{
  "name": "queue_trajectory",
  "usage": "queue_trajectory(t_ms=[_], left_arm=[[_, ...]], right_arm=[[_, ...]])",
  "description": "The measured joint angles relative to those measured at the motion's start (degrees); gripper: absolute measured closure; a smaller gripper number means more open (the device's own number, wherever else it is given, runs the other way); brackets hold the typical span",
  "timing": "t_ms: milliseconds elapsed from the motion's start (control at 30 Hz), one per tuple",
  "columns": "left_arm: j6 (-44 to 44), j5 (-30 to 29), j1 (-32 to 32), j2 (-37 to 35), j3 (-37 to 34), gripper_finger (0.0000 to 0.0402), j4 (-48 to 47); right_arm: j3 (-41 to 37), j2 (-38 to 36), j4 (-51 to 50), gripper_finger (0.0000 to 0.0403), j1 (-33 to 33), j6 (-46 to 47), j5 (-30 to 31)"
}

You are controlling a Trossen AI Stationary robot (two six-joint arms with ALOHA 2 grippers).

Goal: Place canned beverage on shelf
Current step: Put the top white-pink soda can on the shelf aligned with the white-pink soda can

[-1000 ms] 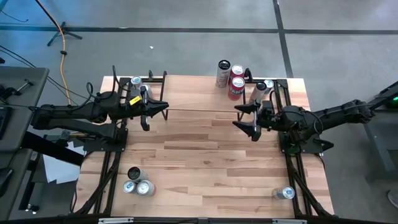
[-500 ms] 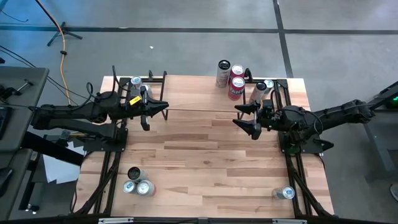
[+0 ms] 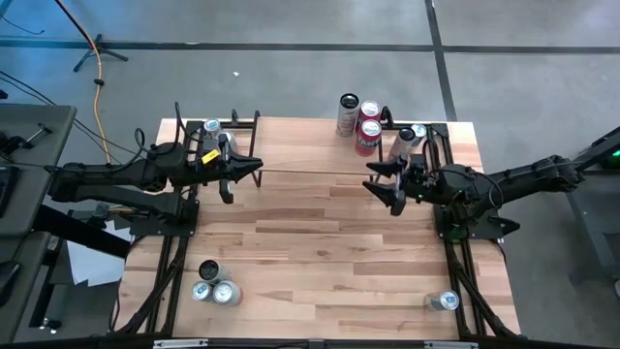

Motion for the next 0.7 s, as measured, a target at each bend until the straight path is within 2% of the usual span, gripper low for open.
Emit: queue_trajectory(t_ms=[133,333,367,500,633,700], left_arm=[[0.0,0.0,0.0,0.0,0.0,0.0401,0.0],[0.0,0.0,0.0,0.0,0.0,0.0401,0.0],[0.0,0.0,0.0,0.0,0.0,0.0402,0.0],[0.0,0.0,0.0,0.0,0.0,0.0402,0.0],[0.0,0.0,0.0,0.0,0.0,0.0402,0.0],[0.0,0.0,0.0,0.0,0.0,0.0401,0.0]], right_arm=[[0.0,0.0,-0.9,0.0167,0.0,-1.2,-1.2],[0.0,0.0,-3.8,0.0363,0.0,-6.2,-5.3],[0.0,0.0,-4.1,0.0382,0.0,-7.5,-6.1],[0.0,0.0,-4.7,0.0382,0.0,-8.9,-6.2],[0.0,0.0,-5.6,0.04,0.0,-9.8,-5.8],[0.0,0.0,-5.7,0.0393,0.0,-10.4,-5.8]])
